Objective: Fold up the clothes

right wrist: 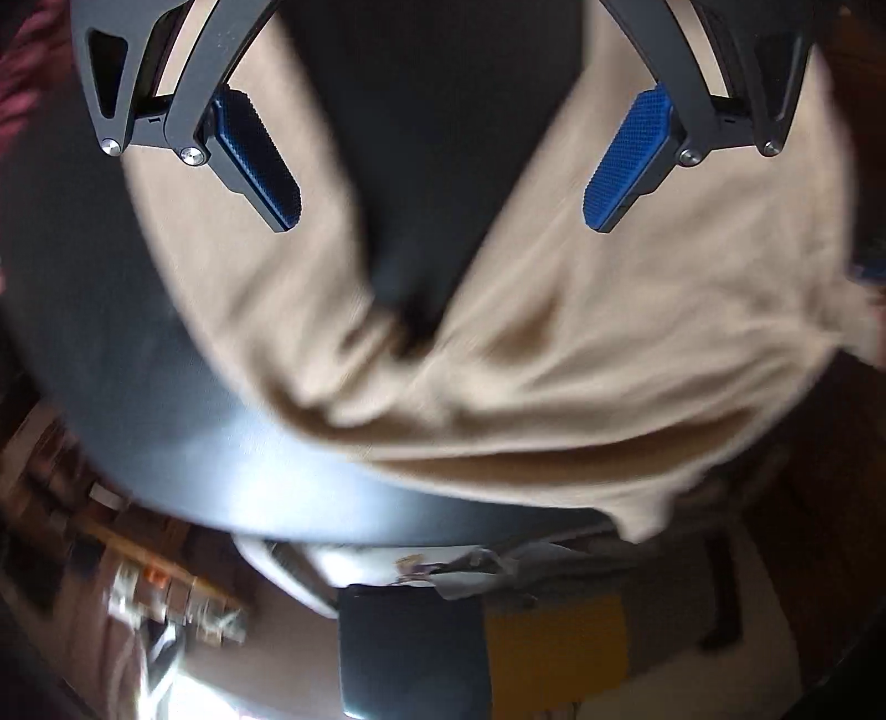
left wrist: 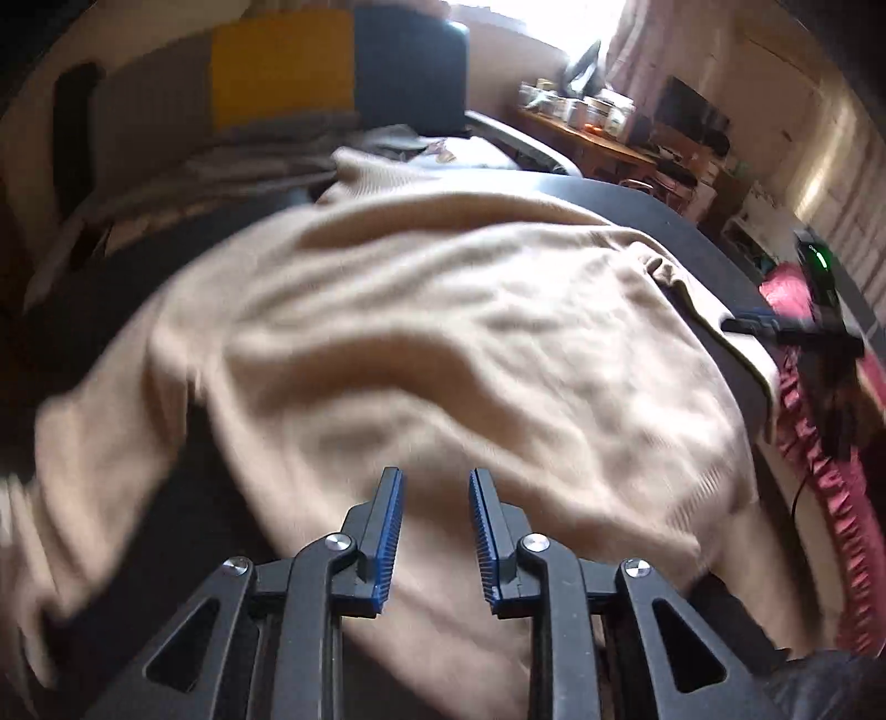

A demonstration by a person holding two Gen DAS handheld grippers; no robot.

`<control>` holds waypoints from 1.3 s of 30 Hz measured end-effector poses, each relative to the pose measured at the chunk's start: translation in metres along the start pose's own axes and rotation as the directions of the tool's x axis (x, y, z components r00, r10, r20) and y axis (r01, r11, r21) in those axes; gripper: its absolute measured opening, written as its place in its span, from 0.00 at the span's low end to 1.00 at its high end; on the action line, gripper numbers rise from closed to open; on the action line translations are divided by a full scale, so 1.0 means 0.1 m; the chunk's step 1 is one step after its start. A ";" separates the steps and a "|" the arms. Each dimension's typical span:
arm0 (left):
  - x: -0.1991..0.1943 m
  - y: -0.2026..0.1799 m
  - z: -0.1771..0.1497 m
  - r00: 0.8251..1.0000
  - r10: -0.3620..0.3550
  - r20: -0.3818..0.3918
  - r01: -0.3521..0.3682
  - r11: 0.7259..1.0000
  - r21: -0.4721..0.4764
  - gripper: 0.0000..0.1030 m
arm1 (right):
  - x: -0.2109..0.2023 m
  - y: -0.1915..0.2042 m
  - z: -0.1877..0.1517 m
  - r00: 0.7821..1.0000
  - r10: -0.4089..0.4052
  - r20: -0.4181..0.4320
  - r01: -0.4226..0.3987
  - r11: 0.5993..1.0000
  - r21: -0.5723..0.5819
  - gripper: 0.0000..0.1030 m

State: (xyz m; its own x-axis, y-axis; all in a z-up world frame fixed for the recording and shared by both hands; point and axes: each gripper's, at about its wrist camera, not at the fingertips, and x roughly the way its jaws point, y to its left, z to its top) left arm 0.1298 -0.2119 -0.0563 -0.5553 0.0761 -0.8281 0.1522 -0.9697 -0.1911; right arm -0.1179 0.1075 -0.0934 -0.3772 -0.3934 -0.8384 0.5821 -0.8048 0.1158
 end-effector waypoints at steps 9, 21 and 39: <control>0.16 -0.02 -0.62 0.914 -0.387 -0.120 0.329 0.882 -0.337 0.29 | -0.04 0.56 -0.86 1.000 0.011 0.016 -0.011 1.000 -0.009 1.00; 0.62 0.11 -0.67 0.900 -0.436 -0.012 0.344 0.726 -0.596 0.33 | -0.07 0.86 -0.88 0.992 0.091 0.086 -0.092 0.996 0.005 1.00; 0.86 0.30 -0.59 0.885 -0.444 0.140 0.371 0.492 -0.788 0.29 | -0.02 0.82 -0.99 0.993 0.076 0.088 -0.084 0.993 0.084 1.00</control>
State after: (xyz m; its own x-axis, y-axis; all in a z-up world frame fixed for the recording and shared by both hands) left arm 0.1347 -0.2211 -0.1646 -0.6735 0.4651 -0.5746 0.5130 -0.2655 -0.8163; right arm 0.0019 0.0866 -0.1354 -0.3936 -0.4915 -0.7769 0.5489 -0.8035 0.2302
